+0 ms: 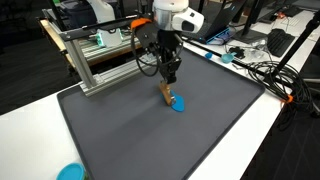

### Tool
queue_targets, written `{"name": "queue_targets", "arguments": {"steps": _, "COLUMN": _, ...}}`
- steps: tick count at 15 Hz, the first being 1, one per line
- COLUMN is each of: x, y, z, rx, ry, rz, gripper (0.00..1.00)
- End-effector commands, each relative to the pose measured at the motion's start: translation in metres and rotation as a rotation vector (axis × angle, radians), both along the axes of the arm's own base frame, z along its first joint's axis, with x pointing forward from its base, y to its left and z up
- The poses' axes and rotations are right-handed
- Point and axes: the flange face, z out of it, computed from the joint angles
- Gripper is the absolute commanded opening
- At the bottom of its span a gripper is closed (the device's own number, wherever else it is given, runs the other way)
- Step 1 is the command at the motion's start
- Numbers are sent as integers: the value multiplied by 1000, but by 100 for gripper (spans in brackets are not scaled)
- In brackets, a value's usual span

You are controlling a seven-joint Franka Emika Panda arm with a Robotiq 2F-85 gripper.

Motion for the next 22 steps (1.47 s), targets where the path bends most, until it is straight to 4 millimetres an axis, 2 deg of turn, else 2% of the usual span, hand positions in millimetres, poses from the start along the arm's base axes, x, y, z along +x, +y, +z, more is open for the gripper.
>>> {"name": "queue_targets", "arguments": {"steps": 1, "x": -9, "y": -7, "z": -52, "rx": -23, "ry": 132, "rz": -2, "gripper": 22}}
{"name": "queue_targets", "arguments": {"steps": 12, "x": -6, "y": -21, "z": -47, "rx": -76, "ry": 171, "rz": -59, "gripper": 22}}
{"name": "queue_targets", "arguments": {"steps": 14, "x": -4, "y": -23, "z": -34, "rx": -65, "ry": 151, "rz": -59, "gripper": 22}}
{"name": "queue_targets", "arguments": {"steps": 15, "x": -3, "y": -23, "z": -19, "rx": -58, "ry": 126, "rz": -55, "gripper": 22}}
{"name": "queue_targets", "arguments": {"steps": 17, "x": -9, "y": -23, "z": 24, "rx": -30, "ry": 54, "rz": -46, "gripper": 22}}
{"name": "queue_targets", "arguments": {"steps": 19, "x": -26, "y": -16, "z": 70, "rx": 11, "ry": -23, "rz": -48, "gripper": 22}}
{"name": "queue_targets", "arguments": {"steps": 20, "x": -29, "y": -12, "z": 84, "rx": 33, "ry": -53, "rz": -39, "gripper": 22}}
{"name": "queue_targets", "arguments": {"steps": 22, "x": -38, "y": -7, "z": 125, "rx": 17, "ry": -138, "rz": -75, "gripper": 22}}
